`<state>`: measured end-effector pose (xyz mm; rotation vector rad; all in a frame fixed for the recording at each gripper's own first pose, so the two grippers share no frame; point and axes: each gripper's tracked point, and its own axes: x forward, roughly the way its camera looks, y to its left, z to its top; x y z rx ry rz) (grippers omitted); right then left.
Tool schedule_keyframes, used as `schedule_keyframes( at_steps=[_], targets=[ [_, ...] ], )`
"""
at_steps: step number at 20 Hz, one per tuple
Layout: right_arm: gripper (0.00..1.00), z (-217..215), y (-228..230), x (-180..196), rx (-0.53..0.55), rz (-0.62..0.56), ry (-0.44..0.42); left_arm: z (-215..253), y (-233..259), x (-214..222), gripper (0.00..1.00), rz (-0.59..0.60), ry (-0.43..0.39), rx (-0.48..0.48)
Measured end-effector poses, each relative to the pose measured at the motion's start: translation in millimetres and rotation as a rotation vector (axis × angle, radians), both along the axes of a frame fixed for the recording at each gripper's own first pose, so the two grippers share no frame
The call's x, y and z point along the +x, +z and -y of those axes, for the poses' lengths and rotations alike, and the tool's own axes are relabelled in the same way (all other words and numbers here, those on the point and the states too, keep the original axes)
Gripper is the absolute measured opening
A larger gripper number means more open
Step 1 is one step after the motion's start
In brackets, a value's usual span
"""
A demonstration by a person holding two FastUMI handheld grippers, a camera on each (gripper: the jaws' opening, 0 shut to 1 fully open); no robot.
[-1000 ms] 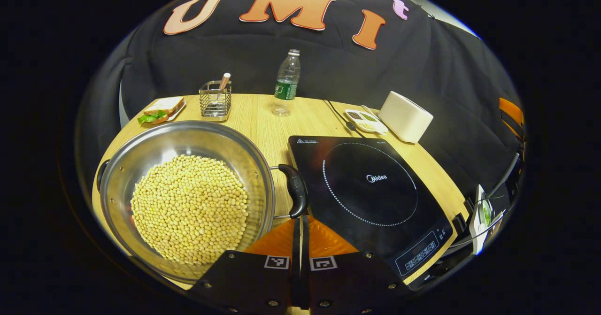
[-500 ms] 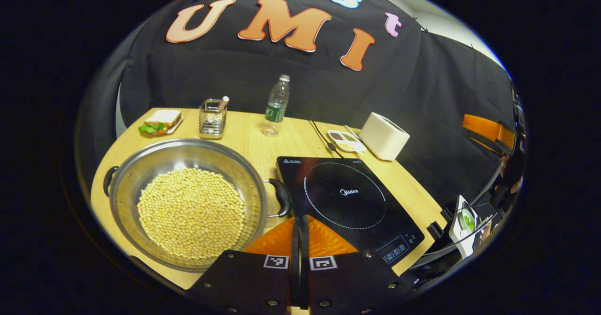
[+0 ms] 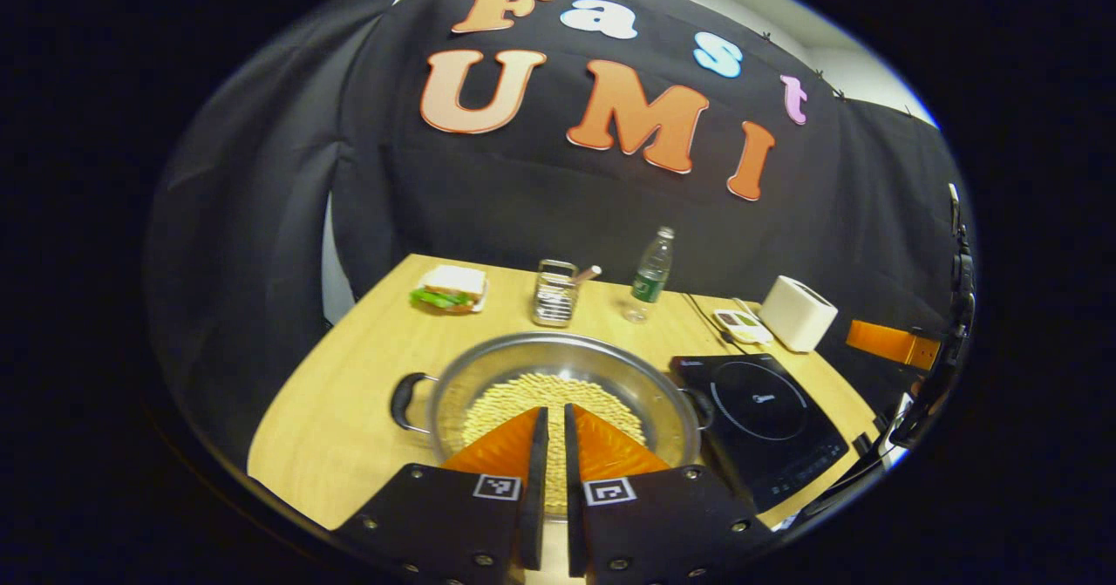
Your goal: First push the handle of the pot to place it horizontally, then grasp the pot with both hands and set it on the induction cooktop.
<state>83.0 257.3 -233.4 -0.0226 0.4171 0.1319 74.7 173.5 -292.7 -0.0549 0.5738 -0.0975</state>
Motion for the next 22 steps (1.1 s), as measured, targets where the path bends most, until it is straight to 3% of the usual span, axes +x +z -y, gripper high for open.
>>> schedule_keyframes(
  at_steps=[4,5,8,9,21,22],
  targets=[
    [0.95,-51,-51,11,0.017,-0.121,0.033,-38,-2,14,0.24,0.003,0.020,0.028],
    [0.95,-59,-60,17,0.011,-0.139,0.029,-44,-6,20,0.40,0.004,0.022,0.038],
    [0.96,-71,-85,32,-0.022,-0.181,0.008,-68,-21,41,0.61,-0.002,0.042,0.055],
    [0.96,-72,-92,37,-0.028,-0.198,-0.005,-74,-33,43,0.76,-0.030,0.049,0.054],
    [0.95,-89,-156,47,-0.079,-0.340,-0.019,-90,-112,56,0.77,-0.211,0.070,-0.033],
    [0.91,-93,-158,46,-0.076,-0.350,-0.017,-89,-114,57,0.77,-0.220,0.068,-0.037]
  ],
)
